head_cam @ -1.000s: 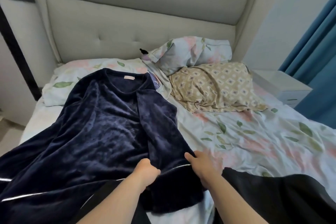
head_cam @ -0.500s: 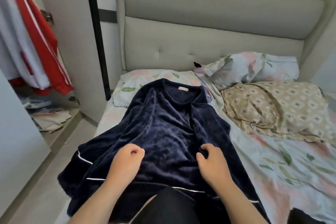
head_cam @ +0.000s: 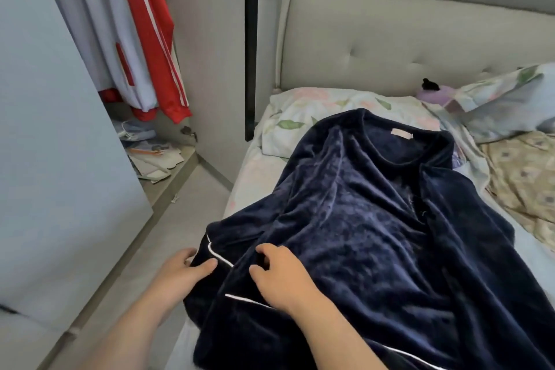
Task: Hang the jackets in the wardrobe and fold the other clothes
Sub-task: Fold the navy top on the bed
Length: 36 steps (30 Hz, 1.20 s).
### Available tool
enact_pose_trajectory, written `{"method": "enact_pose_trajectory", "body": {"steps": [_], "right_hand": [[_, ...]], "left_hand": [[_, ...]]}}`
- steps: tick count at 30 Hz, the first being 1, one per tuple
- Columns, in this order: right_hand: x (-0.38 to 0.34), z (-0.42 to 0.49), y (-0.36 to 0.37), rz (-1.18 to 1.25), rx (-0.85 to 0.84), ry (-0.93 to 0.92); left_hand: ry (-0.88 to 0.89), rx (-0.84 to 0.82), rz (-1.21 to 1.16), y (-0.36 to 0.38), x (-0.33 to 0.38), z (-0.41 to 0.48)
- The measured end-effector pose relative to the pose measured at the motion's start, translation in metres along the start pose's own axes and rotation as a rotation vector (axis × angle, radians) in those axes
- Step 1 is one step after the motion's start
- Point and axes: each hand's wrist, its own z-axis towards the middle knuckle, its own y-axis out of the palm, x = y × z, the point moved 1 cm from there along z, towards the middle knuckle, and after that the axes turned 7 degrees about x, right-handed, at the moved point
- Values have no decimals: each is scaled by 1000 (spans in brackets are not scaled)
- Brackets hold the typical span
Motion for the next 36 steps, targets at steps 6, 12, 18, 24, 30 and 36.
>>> {"method": "enact_pose_trajectory", "body": {"steps": [6,12,18,24,30,36], "right_hand": [[15,9,6,-49,15,-13],[13,7,8,-43,43,-22],[-2,5,5,166,111,-36],[-11,3,-8,887,-31,110],[-13,3,-19,1028,-107,210],[-7,4,-24,1252,-117,521]], "left_hand": [[-39,59,-128,2,9,17],[-124,119,-1018,-55,24,27],[10,-37,-1060,-71,31,11],[245,-292,-630,-20,47,-27],[434,-697,-210,3,46,-48],[162,-109,-397,13,32,-30]]}}
